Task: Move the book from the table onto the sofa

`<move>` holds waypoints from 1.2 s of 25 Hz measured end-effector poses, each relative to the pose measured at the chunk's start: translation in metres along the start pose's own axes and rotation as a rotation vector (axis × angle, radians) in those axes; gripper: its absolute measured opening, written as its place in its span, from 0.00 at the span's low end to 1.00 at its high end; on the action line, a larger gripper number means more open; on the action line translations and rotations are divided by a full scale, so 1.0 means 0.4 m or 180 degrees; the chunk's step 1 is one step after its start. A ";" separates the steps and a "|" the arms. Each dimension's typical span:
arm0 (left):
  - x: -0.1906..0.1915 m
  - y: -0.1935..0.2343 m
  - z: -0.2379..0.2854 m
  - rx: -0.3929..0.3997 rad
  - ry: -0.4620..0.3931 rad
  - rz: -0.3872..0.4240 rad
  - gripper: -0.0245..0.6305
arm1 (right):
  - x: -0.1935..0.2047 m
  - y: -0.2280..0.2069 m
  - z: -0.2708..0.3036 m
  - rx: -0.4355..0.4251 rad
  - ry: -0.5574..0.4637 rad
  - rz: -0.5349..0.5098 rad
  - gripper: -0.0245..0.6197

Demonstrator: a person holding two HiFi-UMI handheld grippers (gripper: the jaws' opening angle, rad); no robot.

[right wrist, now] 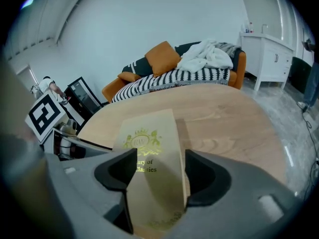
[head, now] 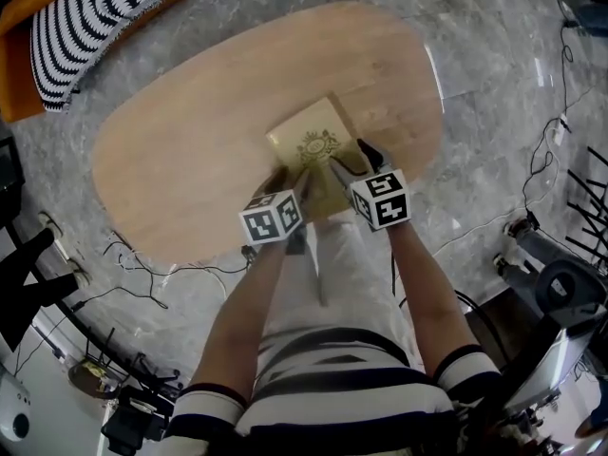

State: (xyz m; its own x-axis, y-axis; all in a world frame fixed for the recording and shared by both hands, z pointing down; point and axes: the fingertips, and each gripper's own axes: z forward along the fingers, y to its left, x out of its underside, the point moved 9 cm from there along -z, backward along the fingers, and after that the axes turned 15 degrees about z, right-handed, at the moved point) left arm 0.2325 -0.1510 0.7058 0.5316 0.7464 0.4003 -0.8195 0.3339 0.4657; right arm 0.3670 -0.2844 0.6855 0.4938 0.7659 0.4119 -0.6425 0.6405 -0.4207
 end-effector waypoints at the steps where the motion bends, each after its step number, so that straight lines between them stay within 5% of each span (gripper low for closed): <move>1: -0.001 0.000 0.004 -0.0015 -0.0003 -0.0012 0.41 | 0.001 -0.002 0.005 -0.0031 0.0040 -0.0001 0.49; 12: -0.001 0.006 0.013 -0.0074 -0.0118 -0.0058 0.52 | 0.000 -0.017 0.064 -0.0352 0.0397 -0.0070 0.58; 19: 0.005 0.005 0.035 0.0152 -0.0176 -0.0113 0.57 | 0.004 -0.029 0.080 -0.0646 0.0514 -0.0078 0.62; 30: 0.001 0.001 0.050 0.0165 -0.0162 -0.0195 0.55 | 0.012 -0.042 0.087 -0.0673 0.0503 0.0100 0.62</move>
State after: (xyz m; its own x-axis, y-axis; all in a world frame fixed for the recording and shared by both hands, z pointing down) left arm 0.2365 -0.1619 0.7220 0.5917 0.6948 0.4088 -0.7736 0.3468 0.5303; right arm 0.3598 -0.2935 0.7228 0.5716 0.7743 0.2716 -0.5303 0.6012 -0.5977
